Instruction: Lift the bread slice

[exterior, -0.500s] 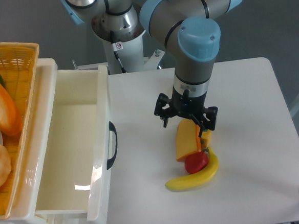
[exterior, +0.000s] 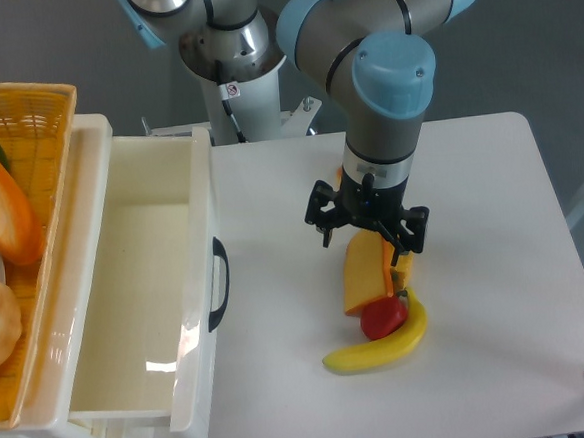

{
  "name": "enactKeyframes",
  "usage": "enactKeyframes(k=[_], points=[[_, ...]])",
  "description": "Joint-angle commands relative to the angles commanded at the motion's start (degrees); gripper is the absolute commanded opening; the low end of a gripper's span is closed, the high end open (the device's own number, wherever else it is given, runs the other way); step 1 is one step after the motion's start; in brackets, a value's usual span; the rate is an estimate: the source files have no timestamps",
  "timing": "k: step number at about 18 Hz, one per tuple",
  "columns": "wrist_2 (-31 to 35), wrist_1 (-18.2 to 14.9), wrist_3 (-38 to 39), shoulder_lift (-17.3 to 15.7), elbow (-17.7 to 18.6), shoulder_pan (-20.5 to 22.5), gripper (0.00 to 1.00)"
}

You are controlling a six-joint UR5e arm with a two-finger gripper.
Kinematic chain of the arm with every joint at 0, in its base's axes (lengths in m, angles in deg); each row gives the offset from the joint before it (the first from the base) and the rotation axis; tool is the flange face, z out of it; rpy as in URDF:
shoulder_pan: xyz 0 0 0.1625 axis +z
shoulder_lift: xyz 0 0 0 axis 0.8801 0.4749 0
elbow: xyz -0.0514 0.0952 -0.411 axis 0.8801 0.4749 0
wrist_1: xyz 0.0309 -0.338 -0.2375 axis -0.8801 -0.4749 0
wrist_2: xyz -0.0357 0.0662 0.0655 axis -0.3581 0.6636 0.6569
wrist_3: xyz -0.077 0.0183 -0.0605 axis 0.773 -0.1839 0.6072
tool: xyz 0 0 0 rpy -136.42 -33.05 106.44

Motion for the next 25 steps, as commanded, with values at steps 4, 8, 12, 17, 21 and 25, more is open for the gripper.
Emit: enactKeyframes(k=[4,8,12,17,21,25], points=[[0.1,0.8,0.1,-0.2,1.9,-0.1,1.00],[0.1,1.8,0.0,0.3,2.9,-0.1,1.00],[0.1,4.9,-0.1,0.5,5.0,0.1,1.00],[0.1,4.8,0.0,1.6,4.4,1.8,1.00],[0.1,4.7,0.2,3.1,4.1,3.5,1.00],[0.0,4.7,0.2,4.6,3.9,4.7,1.00]])
